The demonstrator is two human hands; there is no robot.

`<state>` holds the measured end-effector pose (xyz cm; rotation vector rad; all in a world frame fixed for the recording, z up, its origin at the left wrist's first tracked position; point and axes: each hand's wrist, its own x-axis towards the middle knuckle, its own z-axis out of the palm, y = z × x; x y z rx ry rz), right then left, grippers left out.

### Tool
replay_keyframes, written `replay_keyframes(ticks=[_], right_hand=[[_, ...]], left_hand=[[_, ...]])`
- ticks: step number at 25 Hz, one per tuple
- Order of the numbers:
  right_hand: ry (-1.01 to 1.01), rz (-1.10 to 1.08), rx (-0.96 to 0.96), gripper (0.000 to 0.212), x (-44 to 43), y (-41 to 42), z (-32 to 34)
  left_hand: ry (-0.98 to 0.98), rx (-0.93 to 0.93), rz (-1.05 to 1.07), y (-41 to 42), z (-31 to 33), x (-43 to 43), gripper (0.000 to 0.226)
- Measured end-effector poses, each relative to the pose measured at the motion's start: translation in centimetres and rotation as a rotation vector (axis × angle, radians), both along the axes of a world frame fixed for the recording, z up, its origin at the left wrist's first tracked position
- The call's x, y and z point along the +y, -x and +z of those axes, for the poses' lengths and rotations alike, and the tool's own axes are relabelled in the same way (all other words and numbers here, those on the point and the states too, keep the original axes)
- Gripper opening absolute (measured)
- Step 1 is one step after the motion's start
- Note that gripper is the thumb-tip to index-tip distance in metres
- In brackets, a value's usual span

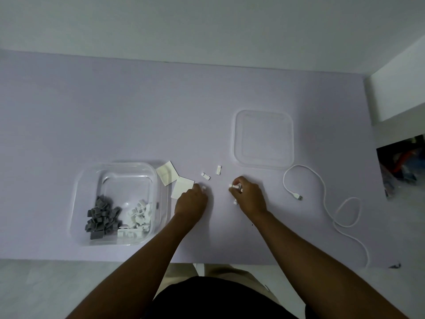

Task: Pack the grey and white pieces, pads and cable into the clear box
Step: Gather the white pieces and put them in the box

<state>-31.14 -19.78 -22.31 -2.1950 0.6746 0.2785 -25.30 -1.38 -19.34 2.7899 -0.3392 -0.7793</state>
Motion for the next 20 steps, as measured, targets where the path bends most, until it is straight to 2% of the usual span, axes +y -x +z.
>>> replay_keyframes(ticks=[4, 7, 9, 13, 15, 17, 20], right_hand=[[-0.009, -0.002, 0.017, 0.017, -0.2, -0.3, 0.1], [-0.069, -0.026, 0.006, 0.019, -0.5, -0.6, 0.3], [-0.089, -0.057, 0.005, 0.016, -0.5, -0.7, 0.7], [-0.053, -0.145, 0.000, 0.036, -0.5, -0.7, 1.1], [-0.055, -0.151, -0.009, 0.038, -0.4, -0.6, 0.8], [-0.053, -0.103, -0.037, 0.032, -0.4, -0.5, 0.4], [-0.010, -0.038, -0.092, 0.008, -0.2, -0.4, 0.0]], left_hand=[[0.317, 0.252, 0.248, -1.4, -0.7, 0.0, 0.031], [0.448, 0.505, 0.434, -2.7, -0.6, 0.1, 0.027], [0.533, 0.594, 0.591, -3.4, 0.1, 0.3, 0.027], [0.574, 0.703, 0.596, -4.0, 0.2, 0.4, 0.029], [0.577, 0.723, 0.599, -4.0, 0.4, 0.1, 0.031], [0.591, 0.753, 0.610, -4.0, 0.6, -0.1, 0.034], [0.606, 0.797, 0.633, -4.0, 1.0, 0.0, 0.032]])
